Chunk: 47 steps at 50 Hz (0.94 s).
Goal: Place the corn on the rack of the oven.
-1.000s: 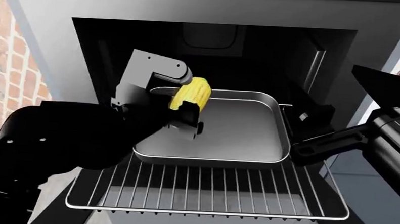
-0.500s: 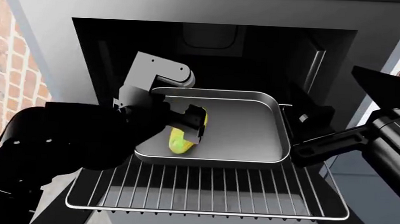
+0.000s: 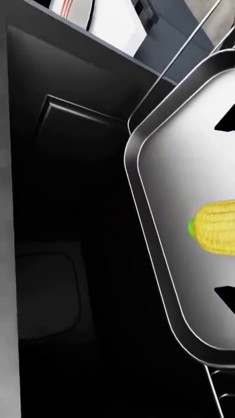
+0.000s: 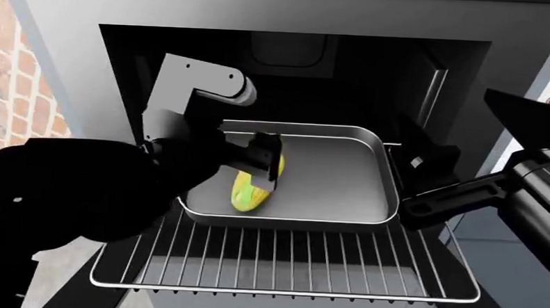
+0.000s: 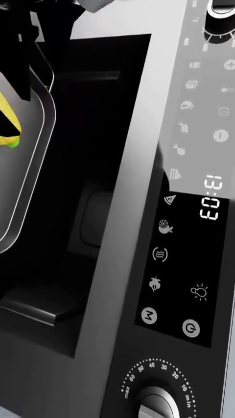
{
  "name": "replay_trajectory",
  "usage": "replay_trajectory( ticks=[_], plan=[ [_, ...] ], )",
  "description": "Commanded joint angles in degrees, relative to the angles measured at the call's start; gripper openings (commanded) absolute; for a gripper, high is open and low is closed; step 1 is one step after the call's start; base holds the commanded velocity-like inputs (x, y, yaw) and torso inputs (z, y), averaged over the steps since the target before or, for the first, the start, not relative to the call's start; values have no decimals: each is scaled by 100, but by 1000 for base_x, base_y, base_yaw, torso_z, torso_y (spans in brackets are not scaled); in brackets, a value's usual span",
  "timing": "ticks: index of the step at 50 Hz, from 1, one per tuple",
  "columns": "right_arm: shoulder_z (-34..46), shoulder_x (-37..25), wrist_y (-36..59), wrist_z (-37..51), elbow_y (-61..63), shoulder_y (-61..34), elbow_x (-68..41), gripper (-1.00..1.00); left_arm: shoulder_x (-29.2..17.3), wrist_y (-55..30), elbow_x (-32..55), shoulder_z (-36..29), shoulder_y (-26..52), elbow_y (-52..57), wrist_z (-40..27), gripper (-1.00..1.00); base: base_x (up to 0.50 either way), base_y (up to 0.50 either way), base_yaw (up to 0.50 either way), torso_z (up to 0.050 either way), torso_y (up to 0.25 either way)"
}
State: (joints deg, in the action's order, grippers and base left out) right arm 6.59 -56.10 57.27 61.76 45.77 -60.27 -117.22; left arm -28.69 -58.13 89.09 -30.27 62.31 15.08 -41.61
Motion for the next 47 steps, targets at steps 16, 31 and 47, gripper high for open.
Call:
replay_trajectory(
  ticks=[16,31,47],
  plan=[
    [49,-438,-400,698,597,-1409,-1023,100,-1293,1119,2456,1780,-41,2666,-1433,100,0,0,0,0,0],
    [316,-643,-722,1284,994,-2560,-1806,100,-2020,1609,2584,3144,-540,3225,-1189,100,0,0,0,0,0],
    [-1203,-705,-768,1973,1418,-2491,-3024,100,-2363,1587,2557,4708,-1818,3966,-393,100,0,0,0,0,0]
  ],
)
